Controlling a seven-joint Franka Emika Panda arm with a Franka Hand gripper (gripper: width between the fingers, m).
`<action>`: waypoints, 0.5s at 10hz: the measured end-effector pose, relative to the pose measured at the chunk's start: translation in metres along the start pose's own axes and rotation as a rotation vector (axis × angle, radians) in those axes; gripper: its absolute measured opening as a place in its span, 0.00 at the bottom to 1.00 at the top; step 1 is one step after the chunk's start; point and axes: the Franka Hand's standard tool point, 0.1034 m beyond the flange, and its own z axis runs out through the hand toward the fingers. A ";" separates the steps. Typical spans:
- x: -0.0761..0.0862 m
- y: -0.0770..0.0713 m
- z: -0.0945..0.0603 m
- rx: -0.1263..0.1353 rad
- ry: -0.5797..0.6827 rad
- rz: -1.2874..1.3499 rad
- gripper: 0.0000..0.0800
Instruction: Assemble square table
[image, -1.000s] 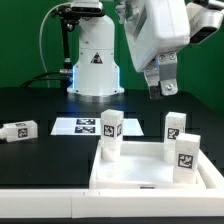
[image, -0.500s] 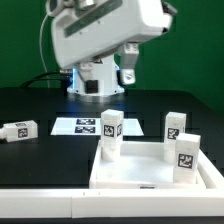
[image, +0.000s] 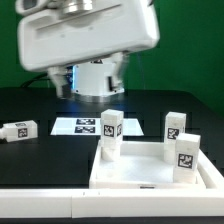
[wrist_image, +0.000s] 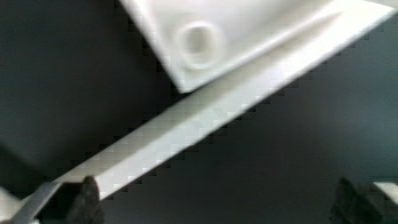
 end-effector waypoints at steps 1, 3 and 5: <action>-0.002 0.026 0.003 -0.012 -0.022 -0.058 0.81; -0.008 0.051 0.010 -0.037 -0.029 -0.197 0.81; -0.013 0.047 0.012 -0.062 0.009 -0.306 0.81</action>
Offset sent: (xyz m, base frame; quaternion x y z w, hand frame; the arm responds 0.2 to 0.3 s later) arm -0.0148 0.0235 -0.0107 0.0073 0.0932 -0.1508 0.9841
